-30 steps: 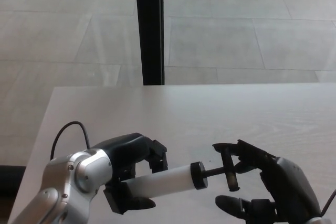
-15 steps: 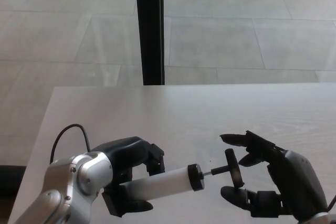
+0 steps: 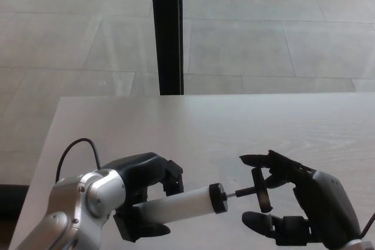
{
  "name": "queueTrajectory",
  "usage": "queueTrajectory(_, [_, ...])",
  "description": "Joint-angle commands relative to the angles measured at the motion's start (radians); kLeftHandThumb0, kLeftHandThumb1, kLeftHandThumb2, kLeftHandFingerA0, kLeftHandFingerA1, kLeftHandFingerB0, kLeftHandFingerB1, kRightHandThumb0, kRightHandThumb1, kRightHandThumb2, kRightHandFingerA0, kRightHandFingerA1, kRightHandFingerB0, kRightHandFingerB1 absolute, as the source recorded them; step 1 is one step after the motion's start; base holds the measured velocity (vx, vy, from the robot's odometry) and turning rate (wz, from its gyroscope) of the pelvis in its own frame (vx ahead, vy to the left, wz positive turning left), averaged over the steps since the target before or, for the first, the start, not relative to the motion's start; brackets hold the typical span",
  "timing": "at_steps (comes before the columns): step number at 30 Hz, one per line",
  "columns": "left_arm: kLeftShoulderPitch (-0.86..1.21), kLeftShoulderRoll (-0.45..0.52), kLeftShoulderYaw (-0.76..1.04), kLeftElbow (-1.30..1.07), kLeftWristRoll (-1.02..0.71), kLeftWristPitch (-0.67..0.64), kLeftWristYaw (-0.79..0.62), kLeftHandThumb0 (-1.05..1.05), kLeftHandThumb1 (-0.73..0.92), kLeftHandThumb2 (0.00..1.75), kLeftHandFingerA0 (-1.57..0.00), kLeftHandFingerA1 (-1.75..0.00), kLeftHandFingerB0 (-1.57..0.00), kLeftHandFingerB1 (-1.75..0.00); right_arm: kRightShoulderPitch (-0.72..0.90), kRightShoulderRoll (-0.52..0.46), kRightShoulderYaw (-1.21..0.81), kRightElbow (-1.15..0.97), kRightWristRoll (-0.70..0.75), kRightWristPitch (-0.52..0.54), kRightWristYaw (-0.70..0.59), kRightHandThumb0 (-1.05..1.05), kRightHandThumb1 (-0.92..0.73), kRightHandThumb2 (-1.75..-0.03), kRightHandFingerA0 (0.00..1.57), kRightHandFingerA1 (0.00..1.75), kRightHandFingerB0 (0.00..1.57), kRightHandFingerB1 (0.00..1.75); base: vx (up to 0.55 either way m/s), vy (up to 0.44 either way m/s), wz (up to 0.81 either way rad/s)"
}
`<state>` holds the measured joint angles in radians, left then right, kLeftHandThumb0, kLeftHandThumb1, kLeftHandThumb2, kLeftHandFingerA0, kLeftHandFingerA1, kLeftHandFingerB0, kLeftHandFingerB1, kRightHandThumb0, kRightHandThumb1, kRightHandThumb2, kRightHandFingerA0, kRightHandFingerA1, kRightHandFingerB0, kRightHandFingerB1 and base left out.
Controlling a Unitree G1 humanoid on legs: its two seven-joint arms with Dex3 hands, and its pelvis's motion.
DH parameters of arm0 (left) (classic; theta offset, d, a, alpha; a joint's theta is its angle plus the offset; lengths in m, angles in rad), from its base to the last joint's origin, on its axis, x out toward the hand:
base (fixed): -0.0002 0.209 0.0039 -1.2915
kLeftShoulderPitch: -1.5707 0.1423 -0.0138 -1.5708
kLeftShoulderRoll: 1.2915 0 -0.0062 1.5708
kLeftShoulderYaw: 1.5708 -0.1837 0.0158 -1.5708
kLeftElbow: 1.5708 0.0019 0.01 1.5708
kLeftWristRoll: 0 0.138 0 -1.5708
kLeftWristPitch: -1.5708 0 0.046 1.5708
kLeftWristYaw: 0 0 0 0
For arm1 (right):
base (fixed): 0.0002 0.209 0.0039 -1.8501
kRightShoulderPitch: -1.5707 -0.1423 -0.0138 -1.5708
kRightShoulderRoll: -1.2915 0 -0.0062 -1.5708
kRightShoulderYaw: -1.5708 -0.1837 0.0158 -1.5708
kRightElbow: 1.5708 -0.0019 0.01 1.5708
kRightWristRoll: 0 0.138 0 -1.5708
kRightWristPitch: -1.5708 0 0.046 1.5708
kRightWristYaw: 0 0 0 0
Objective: The robot uses its left hand to lift the air pump kept on the middle of the desk and use the right hand to pull out the handle
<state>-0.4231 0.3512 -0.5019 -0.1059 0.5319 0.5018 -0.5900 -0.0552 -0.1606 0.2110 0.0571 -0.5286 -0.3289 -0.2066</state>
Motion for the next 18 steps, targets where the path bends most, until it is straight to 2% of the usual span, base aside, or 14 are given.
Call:
queueTrajectory(1, [0.009, 0.011, 0.01, 0.005, 0.005, -0.001, 0.005, -0.23, 0.4, 1.36, -0.82, -1.75, -0.76, -1.54, -0.012, -0.012, 0.002, 0.021, 0.0, -0.062, -0.028, -0.28, -0.65, -0.62, 0.67, 0.98, 0.6, 0.54, 0.0, 0.0, 0.0])
queueTrajectory(3, [0.007, 0.007, 0.01, 0.004, 0.006, 0.004, 0.006, -0.25, 0.41, 1.39, -0.82, -1.75, -0.74, -1.56, -0.016, -0.01, 0.001, 0.031, 0.011, -0.082, -0.031, -0.28, -0.68, -0.65, 0.71, 1.01, 0.65, 0.59, 0.0, 0.0, 0.0])
queueTrajectory(4, [0.004, 0.008, 0.006, 0.006, 0.012, 0.005, 0.006, -0.25, 0.41, 1.36, -0.82, -1.75, -0.75, -1.51, -0.016, -0.007, -0.001, 0.032, 0.015, -0.084, -0.033, -0.29, -0.7, -0.67, 0.72, 1.08, 0.7, 0.67, 0.0, 0.0, 0.0])
queueTrajectory(5, [0.003, 0.009, 0.005, 0.009, 0.013, 0.0, 0.008, -0.24, 0.41, 1.35, -0.82, -1.75, -0.77, -1.52, -0.023, -0.003, -0.004, 0.051, 0.022, -0.113, -0.05, -0.25, -0.69, -0.76, 0.83, 1.19, 0.81, 0.84, 0.0, 0.0, 0.0])
queueTrajectory(6, [0.0, 0.007, 0.002, 0.008, 0.019, 0.012, 0.006, -0.22, 0.43, 1.29, -0.8, -1.75, -0.75, -1.51, -0.027, -0.003, -0.005, 0.056, 0.033, -0.123, -0.045, -0.27, -0.7, -0.78, 0.87, 1.25, 0.82, 0.95, 0.0, 0.0, 0.0])
queueTrajectory(7, [0.0, 0.007, 0.001, 0.008, 0.02, 0.014, 0.006, -0.22, 0.43, 1.29, -0.8, -1.75, -0.75, -1.51, -0.028, -0.003, -0.006, 0.058, 0.034, -0.125, -0.045, -0.27, -0.7, -0.78, 0.87, 1.25, 0.82, 0.95, 0.0, 0.0, 0.0])
queueTrajectory(8, [0.003, 0.005, 0.004, 0.002, 0.021, 0.022, 0.007, -0.21, 0.43, 1.27, -0.78, -1.75, -0.74, -1.49, -0.028, -0.012, -0.006, 0.057, 0.042, -0.12, -0.025, -0.26, -0.68, -0.89, 0.95, 1.55, 0.82, 1.15, 0.0, 0.0, 0.0])
queueTrajectory(10, [0.007, 0.001, 0.008, 0.001, 0.017, 0.03, 0.008, -0.21, 0.43, 1.27, -0.82, -1.75, -0.75, -1.5, -0.027, -0.018, -0.008, 0.064, 0.048, -0.131, -0.02, -0.2, -0.64, -1.03, 0.97, 1.67, 0.78, 1.32, 0.0, 0.0, 0.0])
queueTrajectory(13, [0.011, 0.004, 0.009, 0.003, 0.013, 0.017, 0.008, -0.21, 0.42, 1.33, -0.83, -1.75, -0.77, -1.54, -0.017, -0.016, -0.01, 0.046, 0.042, -0.113, -0.017, -0.17, -0.58, -1.15, 0.92, 1.7, 0.77, 1.48, 0.0, 0.0, 0.0])
queueTrajectory(16, [0.013, 0.003, 0.009, 0.003, 0.013, 0.024, 0.007, -0.22, 0.43, 1.35, -0.83, -1.75, -0.77, -1.56, -0.009, -0.008, -0.011, 0.035, 0.048, -0.1, -0.014, -0.17, -0.55, -1.18, 0.92, 1.72, 0.77, 1.53, 0.0, 0.0, 0.0])
queueTrajectory(18, [0.017, 0.003, 0.014, -0.003, 0.011, 0.023, 0.01, -0.21, 0.43, 1.34, -0.84, -1.75, -0.76, -1.56, -0.007, -0.004, -0.013, 0.03, 0.05, -0.097, -0.016, -0.17, -0.5, -1.27, 0.95, 1.75, 0.79, 1.57, 0.0, 0.0, 0.0])
